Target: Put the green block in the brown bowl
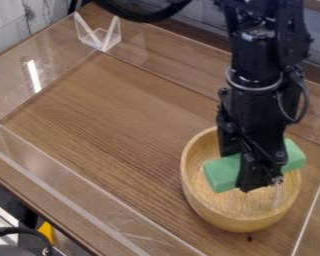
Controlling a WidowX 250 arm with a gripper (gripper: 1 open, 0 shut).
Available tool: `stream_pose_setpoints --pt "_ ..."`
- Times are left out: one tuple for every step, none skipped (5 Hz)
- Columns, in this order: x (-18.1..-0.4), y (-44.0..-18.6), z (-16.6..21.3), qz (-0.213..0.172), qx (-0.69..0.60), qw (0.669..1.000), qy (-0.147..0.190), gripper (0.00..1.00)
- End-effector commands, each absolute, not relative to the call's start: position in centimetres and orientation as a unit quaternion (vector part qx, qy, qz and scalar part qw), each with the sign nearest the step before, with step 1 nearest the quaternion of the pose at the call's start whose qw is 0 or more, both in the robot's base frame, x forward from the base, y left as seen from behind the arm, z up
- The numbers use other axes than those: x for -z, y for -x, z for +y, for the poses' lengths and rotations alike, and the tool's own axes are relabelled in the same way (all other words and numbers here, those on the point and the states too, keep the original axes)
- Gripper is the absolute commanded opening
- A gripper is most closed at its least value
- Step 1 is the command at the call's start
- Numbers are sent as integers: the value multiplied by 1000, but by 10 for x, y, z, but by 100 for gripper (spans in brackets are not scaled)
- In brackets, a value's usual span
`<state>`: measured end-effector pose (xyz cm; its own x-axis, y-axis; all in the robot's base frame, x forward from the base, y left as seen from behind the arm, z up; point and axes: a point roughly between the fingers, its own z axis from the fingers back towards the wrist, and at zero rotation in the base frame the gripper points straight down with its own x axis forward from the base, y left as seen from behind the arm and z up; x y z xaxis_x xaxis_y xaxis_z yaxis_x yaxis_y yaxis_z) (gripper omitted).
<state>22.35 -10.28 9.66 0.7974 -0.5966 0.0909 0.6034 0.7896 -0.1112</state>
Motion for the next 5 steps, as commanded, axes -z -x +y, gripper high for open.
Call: stream_pose_setpoints --pt "-100 -227 -101 -33 314 946 69 0" --pt "-99 -228 -99 -31 310 948 70 100" --pt "-97 -231 -94 -33 309 948 68 100" --pt "-97 -234 -90 -33 309 948 67 100" --pt "-96 -235 -87 -33 310 948 66 100"
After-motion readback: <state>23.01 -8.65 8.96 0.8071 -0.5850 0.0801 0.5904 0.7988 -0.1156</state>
